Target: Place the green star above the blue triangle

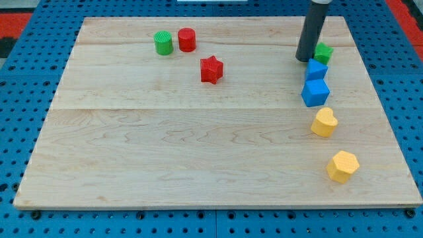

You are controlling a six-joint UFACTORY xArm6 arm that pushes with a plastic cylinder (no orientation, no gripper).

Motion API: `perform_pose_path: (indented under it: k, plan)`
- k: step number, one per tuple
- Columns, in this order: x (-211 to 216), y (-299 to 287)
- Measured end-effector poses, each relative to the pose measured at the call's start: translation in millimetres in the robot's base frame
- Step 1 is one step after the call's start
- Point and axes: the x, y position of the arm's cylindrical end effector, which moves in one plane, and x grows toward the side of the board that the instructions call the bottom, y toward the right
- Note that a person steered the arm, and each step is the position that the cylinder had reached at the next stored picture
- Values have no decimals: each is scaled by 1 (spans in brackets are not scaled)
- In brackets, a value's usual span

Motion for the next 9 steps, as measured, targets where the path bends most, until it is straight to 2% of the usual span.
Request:
perform_pose_path:
  k: [2,3,4,5,7,8,9]
  plan:
    - [-54,2]
    - [-50,119]
    - [13,116]
    - [22,72]
    - [6,35]
    - [6,34]
    - [-33,87]
